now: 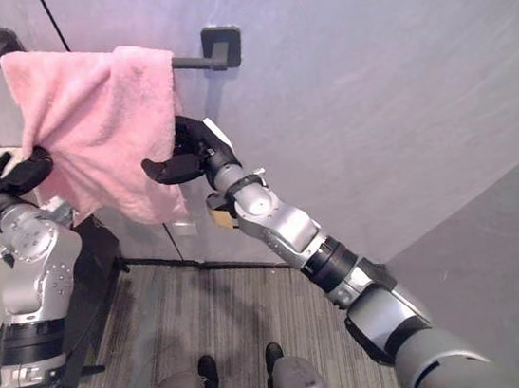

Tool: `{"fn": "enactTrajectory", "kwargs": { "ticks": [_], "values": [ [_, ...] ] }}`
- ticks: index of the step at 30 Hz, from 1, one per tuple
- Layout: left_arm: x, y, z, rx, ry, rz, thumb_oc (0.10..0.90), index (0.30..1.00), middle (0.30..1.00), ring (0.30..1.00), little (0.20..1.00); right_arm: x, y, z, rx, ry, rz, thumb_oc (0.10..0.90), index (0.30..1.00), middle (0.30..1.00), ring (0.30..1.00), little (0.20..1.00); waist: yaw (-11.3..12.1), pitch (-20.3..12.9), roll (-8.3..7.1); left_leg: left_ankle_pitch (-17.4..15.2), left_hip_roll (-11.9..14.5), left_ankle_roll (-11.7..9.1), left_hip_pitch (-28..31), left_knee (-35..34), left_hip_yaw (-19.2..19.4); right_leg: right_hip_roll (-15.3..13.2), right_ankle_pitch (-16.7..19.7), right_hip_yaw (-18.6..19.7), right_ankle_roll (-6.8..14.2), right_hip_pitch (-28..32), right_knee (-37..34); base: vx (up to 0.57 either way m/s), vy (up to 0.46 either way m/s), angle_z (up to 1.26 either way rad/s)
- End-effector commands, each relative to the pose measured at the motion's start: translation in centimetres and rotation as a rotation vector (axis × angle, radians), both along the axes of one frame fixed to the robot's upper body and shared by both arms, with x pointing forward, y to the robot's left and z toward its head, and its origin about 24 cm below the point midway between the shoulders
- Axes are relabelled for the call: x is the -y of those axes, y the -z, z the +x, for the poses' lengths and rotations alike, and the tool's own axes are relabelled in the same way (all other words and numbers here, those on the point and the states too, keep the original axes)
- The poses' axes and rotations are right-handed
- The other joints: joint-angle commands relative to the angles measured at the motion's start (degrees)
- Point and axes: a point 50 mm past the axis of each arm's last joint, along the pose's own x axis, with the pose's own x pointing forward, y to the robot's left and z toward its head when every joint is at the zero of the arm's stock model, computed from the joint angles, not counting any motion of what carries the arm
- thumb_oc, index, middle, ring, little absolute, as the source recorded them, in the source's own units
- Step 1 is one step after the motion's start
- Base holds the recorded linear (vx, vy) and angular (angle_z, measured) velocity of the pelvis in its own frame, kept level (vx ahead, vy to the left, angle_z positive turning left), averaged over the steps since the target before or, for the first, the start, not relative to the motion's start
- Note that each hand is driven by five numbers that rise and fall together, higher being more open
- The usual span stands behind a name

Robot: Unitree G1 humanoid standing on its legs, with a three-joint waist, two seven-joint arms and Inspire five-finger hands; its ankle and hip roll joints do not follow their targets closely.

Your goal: Organize the bathroom.

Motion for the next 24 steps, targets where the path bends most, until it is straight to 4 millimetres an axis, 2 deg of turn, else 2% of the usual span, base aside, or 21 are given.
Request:
{"fn": "enactTrajectory", "kwargs": {
  "ticks": [1, 9, 17, 19, 21, 24],
  "values": [
    [-1.1, -3.0, -1.4, 0.155, -0.039, 0.178, 0.800, 0.900, 0.900, 0.900, 0.900, -1.0, -5.3, 0.2, 0.222, -0.004, 0.155, 0.800, 0.900, 0.900, 0.900, 0.900, 0.05, -5.03, 0.26, -4.58, 4.00, 1.66, 6.09, -0.77, 4.21, -2.25, -3.78, 3.27, 4.89, -2.18, 1.52, 0.00, 0.000, 0.00],
    [-1.3, -2.6, -1.6, 0.148, -0.031, 0.176, 0.800, 0.900, 0.900, 0.900, 0.900, -0.9, -5.2, 0.1, 0.212, -0.009, 0.166, 0.800, 0.900, 0.900, 0.900, 0.900, -0.14, -4.93, 0.31, -4.64, 4.08, 1.70, 5.92, -0.55, 4.40, -2.40, -3.64, 3.53, 5.00, -2.33, 1.51, 0.00, 0.000, 0.00],
    [-0.9, -1.9, -1.1, 0.086, 0.052, 0.234, 0.800, 0.900, 0.900, 0.900, 0.900, -1.2, -5.0, 0.1, 0.203, -0.034, 0.167, 0.800, 0.900, 0.900, 0.900, 0.900, -0.45, -4.91, 0.45, -4.52, 4.12, 1.71, 6.09, -0.95, 4.48, -2.51, -3.40, 3.96, 5.12, -2.43, 1.23, 0.00, 0.000, 0.00],
    [-0.7, -1.8, -0.8, 0.063, 0.093, 0.253, 0.800, 0.900, 0.900, 0.900, 0.900, -1.3, -5.0, 0.1, 0.201, -0.046, 0.162, 0.598, 0.596, 0.596, 0.596, 0.596, -0.43, -4.90, 0.47, -4.51, 4.13, 1.73, 6.04, -0.88, 4.41, -2.45, -3.49, 4.01, 5.07, -2.41, 1.31, 0.00, 0.000, 0.00],
    [-0.5, -1.6, -0.6, 0.037, 0.140, 0.269, 0.800, 0.900, 0.900, 0.900, 0.900, -1.3, -4.9, 0.0, 0.204, -0.055, 0.154, 0.425, 0.338, 0.338, 0.338, 0.338, -0.51, -4.84, 0.56, -4.45, 4.17, 1.76, 5.96, -0.83, 4.40, -2.41, -3.52, 4.13, 5.06, -2.52, 1.45, 0.00, 0.000, 0.00],
    [-0.3, -1.5, -0.3, 0.013, 0.184, 0.280, 0.800, 0.900, 0.900, 0.900, 0.900, -1.4, -5.0, -0.1, 0.211, -0.070, 0.142, 0.400, 0.300, 0.300, 0.300, 0.300, -0.54, -4.76, 0.71, -4.41, 4.27, 1.74, 5.82, -0.75, 4.37, -2.36, -3.61, 4.18, 5.03, -2.61, 1.59, 0.00, 0.000, 0.00]
  ]
}}
